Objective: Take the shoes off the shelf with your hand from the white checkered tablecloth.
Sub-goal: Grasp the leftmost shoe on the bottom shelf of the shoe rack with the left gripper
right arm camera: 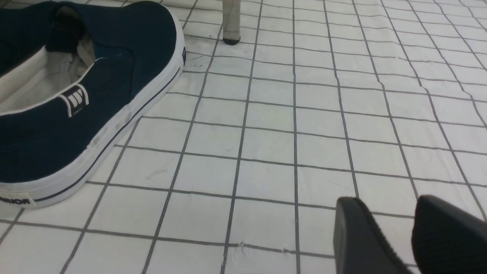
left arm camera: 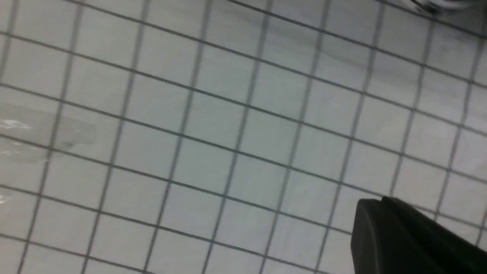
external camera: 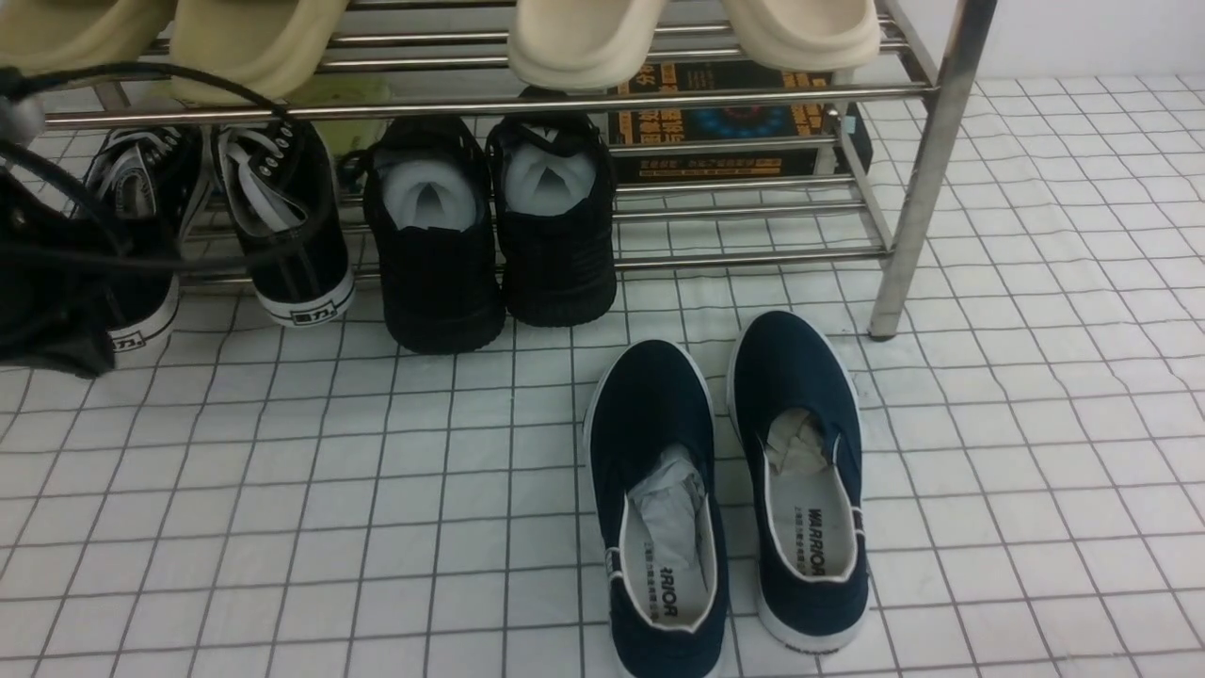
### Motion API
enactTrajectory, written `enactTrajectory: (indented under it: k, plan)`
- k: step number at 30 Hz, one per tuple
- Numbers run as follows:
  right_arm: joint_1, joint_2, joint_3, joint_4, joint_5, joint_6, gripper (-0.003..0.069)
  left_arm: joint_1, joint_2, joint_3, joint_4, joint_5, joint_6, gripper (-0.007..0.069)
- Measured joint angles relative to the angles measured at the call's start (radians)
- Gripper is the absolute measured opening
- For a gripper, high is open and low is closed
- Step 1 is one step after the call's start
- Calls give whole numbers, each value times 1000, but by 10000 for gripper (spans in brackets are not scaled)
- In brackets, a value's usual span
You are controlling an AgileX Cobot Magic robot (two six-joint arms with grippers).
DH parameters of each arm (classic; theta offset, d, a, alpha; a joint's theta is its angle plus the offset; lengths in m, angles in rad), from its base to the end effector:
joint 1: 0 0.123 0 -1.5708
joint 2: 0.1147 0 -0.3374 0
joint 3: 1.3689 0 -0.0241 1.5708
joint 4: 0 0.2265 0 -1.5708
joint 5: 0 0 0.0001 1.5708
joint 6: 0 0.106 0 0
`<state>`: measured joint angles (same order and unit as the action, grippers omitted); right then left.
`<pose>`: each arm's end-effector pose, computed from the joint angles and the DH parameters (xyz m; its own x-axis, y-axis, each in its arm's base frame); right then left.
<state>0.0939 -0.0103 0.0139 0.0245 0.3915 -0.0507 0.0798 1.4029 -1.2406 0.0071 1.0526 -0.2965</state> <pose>-0.0109 0.0000 0.1689 -0.2986 -0.0563 -0.9527 -0.1110 0.9935 -0.0239 0.2542 0.0210 0.3712 -0.8384 -0.3568 -0.4121 -0.3389 0.9333 -0.1185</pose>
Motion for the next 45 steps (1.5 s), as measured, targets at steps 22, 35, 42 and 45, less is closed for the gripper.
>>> enactTrajectory:
  k: [22, 35, 42, 45]
  plan:
    - [0, 0, 0, 0, 0, 0, 239, 160, 280, -119, -34, -387, -22, 377]
    - [0, 0, 0, 0, 0, 0, 239, 160, 393, -119, -41, -481, -31, 413]
    - [0, 0, 0, 0, 0, 0, 239, 158, 422, -119, -74, -489, -33, 260]
    - [0, 0, 0, 0, 0, 0, 239, 157, 422, -119, -59, -468, -30, 105]
